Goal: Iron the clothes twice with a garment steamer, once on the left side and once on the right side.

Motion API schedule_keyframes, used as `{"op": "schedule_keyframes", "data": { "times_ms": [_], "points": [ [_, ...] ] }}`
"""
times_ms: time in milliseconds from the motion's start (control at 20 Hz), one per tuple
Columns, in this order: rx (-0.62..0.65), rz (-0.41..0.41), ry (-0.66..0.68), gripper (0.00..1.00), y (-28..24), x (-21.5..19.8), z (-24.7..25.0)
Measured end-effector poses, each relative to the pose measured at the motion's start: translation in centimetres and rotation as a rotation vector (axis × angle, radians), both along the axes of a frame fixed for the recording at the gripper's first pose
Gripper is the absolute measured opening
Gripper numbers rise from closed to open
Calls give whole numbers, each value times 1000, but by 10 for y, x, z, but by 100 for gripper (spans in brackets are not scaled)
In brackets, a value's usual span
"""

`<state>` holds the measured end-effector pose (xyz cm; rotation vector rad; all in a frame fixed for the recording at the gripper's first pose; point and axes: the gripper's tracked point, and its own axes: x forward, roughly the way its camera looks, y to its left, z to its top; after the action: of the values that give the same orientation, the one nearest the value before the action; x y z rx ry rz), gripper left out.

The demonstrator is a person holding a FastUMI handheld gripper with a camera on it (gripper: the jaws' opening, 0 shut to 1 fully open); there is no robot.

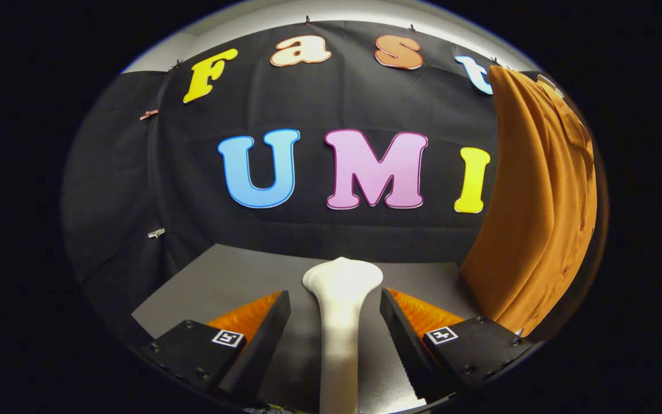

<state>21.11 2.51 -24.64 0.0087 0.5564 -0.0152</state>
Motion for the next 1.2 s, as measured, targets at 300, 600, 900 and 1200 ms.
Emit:
{"op": "schedule_keyframes", "data": {
  "times_ms": [300,600,900,1200],
  "points": [
    [2,-28,115,98,-6,8,-24],
    [-28,-12,214,97,-7,3,-46],
    [21,-50,343,77,-14,-3,-69],
    [31,0,335,46,-5,-1,-67]
  ]
}}
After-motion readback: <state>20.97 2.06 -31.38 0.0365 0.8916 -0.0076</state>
